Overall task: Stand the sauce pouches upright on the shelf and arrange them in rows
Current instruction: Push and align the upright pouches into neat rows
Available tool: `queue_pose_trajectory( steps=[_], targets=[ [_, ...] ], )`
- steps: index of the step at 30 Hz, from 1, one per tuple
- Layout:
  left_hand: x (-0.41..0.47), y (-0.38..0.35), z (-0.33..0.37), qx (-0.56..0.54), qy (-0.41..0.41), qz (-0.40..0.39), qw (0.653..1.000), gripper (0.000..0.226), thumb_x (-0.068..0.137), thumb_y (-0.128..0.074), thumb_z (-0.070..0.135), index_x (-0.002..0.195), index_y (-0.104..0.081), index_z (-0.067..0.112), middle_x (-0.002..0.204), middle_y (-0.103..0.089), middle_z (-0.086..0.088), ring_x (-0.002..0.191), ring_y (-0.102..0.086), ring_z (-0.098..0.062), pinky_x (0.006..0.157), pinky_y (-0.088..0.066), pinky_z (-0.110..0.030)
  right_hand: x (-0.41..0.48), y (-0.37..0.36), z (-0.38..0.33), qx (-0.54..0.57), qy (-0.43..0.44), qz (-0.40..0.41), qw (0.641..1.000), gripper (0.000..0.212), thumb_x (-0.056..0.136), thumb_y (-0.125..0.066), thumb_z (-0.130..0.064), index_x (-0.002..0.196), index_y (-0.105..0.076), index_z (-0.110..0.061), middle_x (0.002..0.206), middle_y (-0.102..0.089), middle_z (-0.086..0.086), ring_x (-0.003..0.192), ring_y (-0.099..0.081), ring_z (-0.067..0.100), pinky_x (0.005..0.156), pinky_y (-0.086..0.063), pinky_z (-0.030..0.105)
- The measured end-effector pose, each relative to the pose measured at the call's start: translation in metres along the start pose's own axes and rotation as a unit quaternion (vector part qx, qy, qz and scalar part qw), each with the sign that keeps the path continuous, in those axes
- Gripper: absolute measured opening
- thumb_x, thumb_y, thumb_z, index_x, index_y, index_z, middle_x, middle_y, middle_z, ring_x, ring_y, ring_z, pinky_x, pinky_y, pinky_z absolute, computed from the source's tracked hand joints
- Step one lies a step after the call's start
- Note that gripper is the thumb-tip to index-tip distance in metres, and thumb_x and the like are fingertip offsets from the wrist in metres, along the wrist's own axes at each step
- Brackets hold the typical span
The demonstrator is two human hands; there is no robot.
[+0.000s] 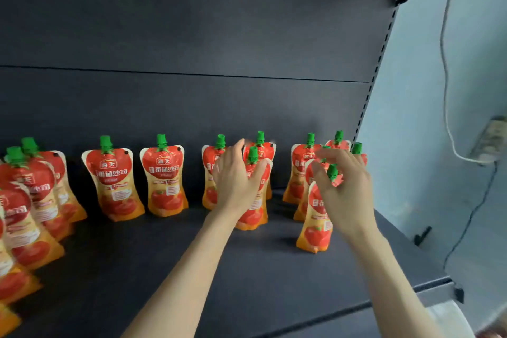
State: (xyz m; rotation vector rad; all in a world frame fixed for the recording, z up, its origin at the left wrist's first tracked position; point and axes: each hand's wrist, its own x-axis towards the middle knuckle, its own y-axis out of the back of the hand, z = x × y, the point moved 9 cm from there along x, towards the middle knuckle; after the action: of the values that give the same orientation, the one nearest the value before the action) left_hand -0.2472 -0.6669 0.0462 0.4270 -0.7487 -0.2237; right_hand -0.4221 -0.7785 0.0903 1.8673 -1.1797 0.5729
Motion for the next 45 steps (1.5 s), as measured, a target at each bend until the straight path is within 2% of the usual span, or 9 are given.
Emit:
queue_pose_trajectory(
  steps=[4, 7, 10, 16, 21, 24, 28, 38, 45],
  targets=[
    [-0.010, -0.012, 0.004, 0.056, 0.063, 0.030, 0.996, 0.044, 0.093, -0.052, 0.033, 0.128, -0.049, 0.007, 0.124, -0.058, -0.010, 0.119, -0.050, -0.025, 0.097, -0.034, -0.031, 0.001, -0.001, 0.047, -0.010, -0.046, -0.098, 0.994, 0.036, 0.089, -0.061, -0.021, 0.124, -0.053, -0.014, 0.117, -0.059, -0.002, 0.116, -0.050, 0.021, 0.096, -0.039, 0.034],
    [-0.035, -0.004, 0.016, 0.009, 0.052, 0.060, 0.997, 0.034, 0.093, -0.055, 0.022, 0.120, -0.055, 0.002, 0.117, -0.057, -0.011, 0.114, -0.050, -0.024, 0.091, -0.035, -0.024, -0.004, -0.006, 0.064, 0.032, -0.072, -0.131, 0.988, 0.032, 0.091, -0.058, -0.019, 0.122, -0.052, -0.015, 0.115, -0.058, -0.003, 0.112, -0.051, 0.019, 0.093, -0.037, 0.029],
    [-0.059, 0.008, 0.028, 0.001, 0.034, 0.078, 0.996, 0.032, 0.091, -0.056, 0.022, 0.118, -0.056, 0.004, 0.115, -0.057, -0.010, 0.112, -0.051, -0.023, 0.090, -0.041, -0.026, -0.001, -0.005, 0.060, 0.003, -0.061, -0.141, 0.988, 0.019, 0.091, -0.057, -0.022, 0.110, -0.058, -0.015, 0.104, -0.059, -0.004, 0.104, -0.050, 0.021, 0.095, -0.031, 0.039],
    [-0.078, 0.047, 0.049, 0.030, -0.012, 0.106, 0.994, 0.036, 0.091, -0.055, 0.022, 0.123, -0.057, 0.005, 0.105, -0.060, -0.004, 0.102, -0.052, -0.018, 0.086, -0.044, -0.029, -0.017, -0.011, 0.026, 0.171, -0.028, -0.175, 0.969, 0.018, 0.087, -0.064, -0.016, 0.105, -0.063, -0.014, 0.090, -0.063, -0.005, 0.083, -0.056, 0.009, 0.070, -0.041, 0.010],
    [-0.095, 0.061, 0.049, -0.002, 0.008, 0.072, 0.997, 0.038, 0.089, -0.058, 0.021, 0.125, -0.055, 0.009, 0.106, -0.052, 0.007, 0.100, -0.050, -0.002, 0.088, -0.046, -0.021, -0.035, -0.031, 0.008, 0.247, -0.025, -0.190, 0.950, 0.023, 0.087, -0.065, -0.017, 0.109, -0.060, -0.019, 0.098, -0.063, -0.003, 0.090, -0.060, 0.008, 0.077, -0.049, 0.022],
    [-0.119, 0.064, 0.019, -0.090, 0.097, 0.066, 0.989, 0.043, 0.086, -0.063, 0.024, 0.125, -0.046, 0.027, 0.109, -0.049, 0.025, 0.101, -0.051, 0.010, 0.085, -0.045, -0.011, -0.066, -0.052, 0.021, 0.313, -0.092, -0.206, 0.922, 0.045, 0.085, -0.068, -0.018, 0.125, -0.048, -0.020, 0.118, -0.059, -0.001, 0.108, -0.060, 0.011, 0.089, -0.051, 0.028],
    [-0.169, 0.043, -0.029, -0.184, 0.219, 0.001, 0.958, 0.035, 0.077, -0.071, 0.030, 0.106, -0.054, 0.027, 0.105, -0.067, 0.012, 0.100, -0.064, -0.006, 0.085, -0.054, -0.031, -0.112, -0.076, 0.045, 0.368, -0.191, -0.234, 0.880, 0.042, 0.081, -0.070, -0.011, 0.116, -0.049, -0.022, 0.107, -0.065, -0.004, 0.101, -0.064, 0.013, 0.088, -0.053, 0.031],
    [-0.155, 0.119, -0.083, -0.173, 0.199, 0.065, 0.963, 0.014, 0.082, -0.068, 0.018, 0.094, -0.061, 0.020, 0.093, -0.070, 0.008, 0.090, -0.066, -0.006, 0.075, -0.055, -0.026, -0.116, -0.144, -0.021, 0.387, -0.183, -0.230, 0.874, 0.038, 0.083, -0.070, -0.013, 0.118, -0.056, -0.015, 0.108, -0.069, -0.002, 0.099, -0.066, 0.010, 0.083, -0.055, 0.024],
    [-0.125, 0.179, -0.154, -0.142, 0.174, 0.066, 0.972, 0.023, 0.086, -0.064, 0.017, 0.107, -0.055, 0.021, 0.100, -0.064, 0.016, 0.095, -0.061, 0.001, 0.075, -0.050, -0.013, -0.116, -0.228, -0.072, 0.356, -0.206, -0.198, 0.890, 0.033, 0.082, -0.072, -0.017, 0.108, -0.052, -0.020, 0.105, -0.067, 0.000, 0.096, -0.065, 0.015, 0.084, -0.056, 0.040]
  ],
)
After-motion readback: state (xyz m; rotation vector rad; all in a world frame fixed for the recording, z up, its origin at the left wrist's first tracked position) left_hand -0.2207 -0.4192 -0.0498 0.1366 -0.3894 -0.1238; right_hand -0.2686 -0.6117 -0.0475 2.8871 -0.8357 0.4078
